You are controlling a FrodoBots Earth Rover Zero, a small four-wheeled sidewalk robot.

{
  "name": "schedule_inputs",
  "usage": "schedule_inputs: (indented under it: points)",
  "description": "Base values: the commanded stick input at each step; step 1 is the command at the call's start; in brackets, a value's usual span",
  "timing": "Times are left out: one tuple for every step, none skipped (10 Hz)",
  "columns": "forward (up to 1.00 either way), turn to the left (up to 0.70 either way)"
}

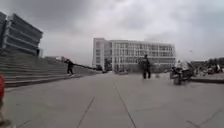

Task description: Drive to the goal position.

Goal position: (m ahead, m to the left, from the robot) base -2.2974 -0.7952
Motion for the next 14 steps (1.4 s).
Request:
schedule_inputs:
  points:
    - [0.7,0.0]
    - [0.7,0.0]
    - [0.7,0.0]
    - [0.7,0.0]
    - [0.7,0.0]
    - [0.7,0.0]
    - [0.7,0.0]
    - [0.7,0.0]
    - [0.7,0.0]
    - [0.7,0.0]
    - [0.7,0.0]
    - [0.7,0.0]
    - [0.7,0.0]
    - [0.7,0.0]
